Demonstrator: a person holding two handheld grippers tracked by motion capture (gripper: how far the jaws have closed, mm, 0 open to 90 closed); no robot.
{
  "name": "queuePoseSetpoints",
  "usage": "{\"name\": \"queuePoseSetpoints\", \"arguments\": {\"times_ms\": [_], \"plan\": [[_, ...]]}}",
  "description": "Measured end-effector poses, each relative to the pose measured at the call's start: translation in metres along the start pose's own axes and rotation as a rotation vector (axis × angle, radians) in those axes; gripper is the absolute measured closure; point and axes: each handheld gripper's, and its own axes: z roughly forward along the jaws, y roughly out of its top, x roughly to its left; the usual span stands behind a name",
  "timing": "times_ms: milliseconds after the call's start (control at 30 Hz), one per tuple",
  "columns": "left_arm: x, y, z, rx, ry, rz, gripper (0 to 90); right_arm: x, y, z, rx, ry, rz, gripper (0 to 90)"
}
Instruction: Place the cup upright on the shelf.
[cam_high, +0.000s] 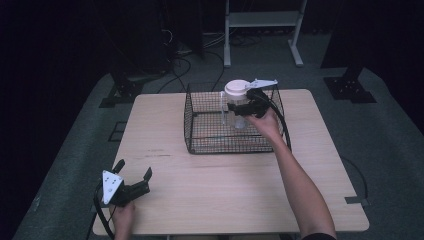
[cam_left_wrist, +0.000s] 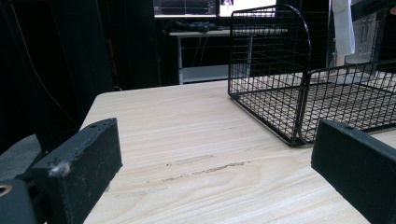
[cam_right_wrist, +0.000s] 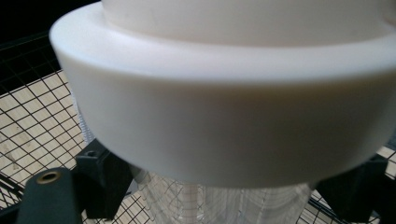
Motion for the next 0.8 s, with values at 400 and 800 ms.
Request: {"name": "queuePoseSetpoints", "arguments": {"times_ms": [400, 800], "plan": [[0.0, 0.0, 0.0, 0.0, 0.001, 0.001, 0.9, -0.003, -0.005, 0.013, 0.066, 0.024, -0.023, 15.1], [0.0, 0.0, 0.0, -0.002, 0.0, 0.001, 0.9, -0.004, -0.011, 0.024, 0.127, 0.032, -0.035, 15.1]]}}
